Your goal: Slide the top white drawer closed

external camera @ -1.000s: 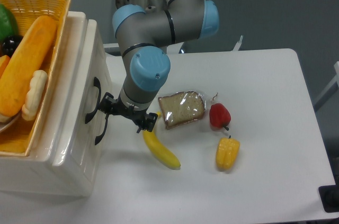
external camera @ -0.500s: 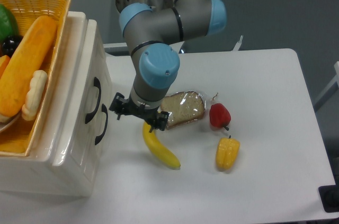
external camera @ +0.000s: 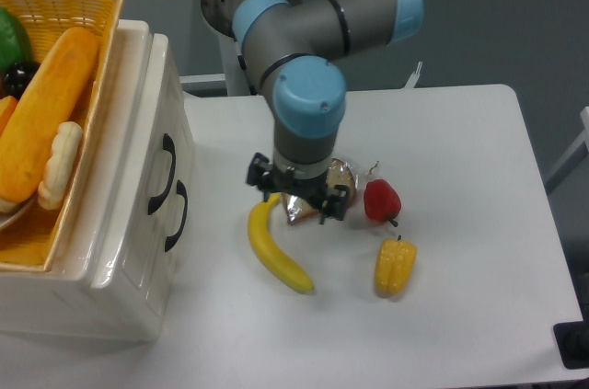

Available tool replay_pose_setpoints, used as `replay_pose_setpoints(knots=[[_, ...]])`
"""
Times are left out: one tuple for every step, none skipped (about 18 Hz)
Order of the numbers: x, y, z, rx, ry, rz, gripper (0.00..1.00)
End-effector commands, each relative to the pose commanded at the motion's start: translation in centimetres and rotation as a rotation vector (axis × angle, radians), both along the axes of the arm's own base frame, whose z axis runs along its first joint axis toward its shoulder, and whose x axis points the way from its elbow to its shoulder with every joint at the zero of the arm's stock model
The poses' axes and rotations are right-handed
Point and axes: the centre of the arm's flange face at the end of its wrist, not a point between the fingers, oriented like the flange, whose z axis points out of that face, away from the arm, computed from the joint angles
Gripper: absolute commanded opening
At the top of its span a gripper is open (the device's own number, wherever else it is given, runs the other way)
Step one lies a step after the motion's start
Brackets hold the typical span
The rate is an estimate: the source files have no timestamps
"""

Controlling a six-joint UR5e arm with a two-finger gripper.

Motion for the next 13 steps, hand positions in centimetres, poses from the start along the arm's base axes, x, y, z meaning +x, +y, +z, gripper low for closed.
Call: replay_pose_setpoints(knots=[[-0.6, -0.8, 0.5, -0.008, 0.015, 0.003, 1.00], [-1.4, -1.7, 0.7, -0.019, 0.024, 0.002, 1.00], [-2.1, -2.5, 0.9, -0.024, 0.026, -0.008, 1.00], [-2.7, -3.5, 1.4, -0.022, 0.034, -0.019, 1.00], [-3.5, -4.7, 1.9, -0.022, 0.037, -0.025, 1.00], [-4.2, -5.9, 2.1, -0.021, 0.038, -0.038, 1.00], [-4.7, -6.8, 2.5, -0.022, 0.042, -0.060, 1.00], [-5.3, -7.6, 2.6, -0.025, 0.043, -0.070, 1.00], [-5.8, -8.4, 2.9, -0.024, 0.046, -0.073, 1.00], [-6.4, -9.3, 3.4, -0.021, 0.052, -0.067, 1.00], [-6.7, -10.1, 3.5, -0.022, 0.047, -0.072, 1.00], [-7.0, -10.6, 3.5, -0.027, 0.038, -0.080, 1.00], [-7.2, -11.2, 3.6, -0.028, 0.035, -0.087, 1.00]])
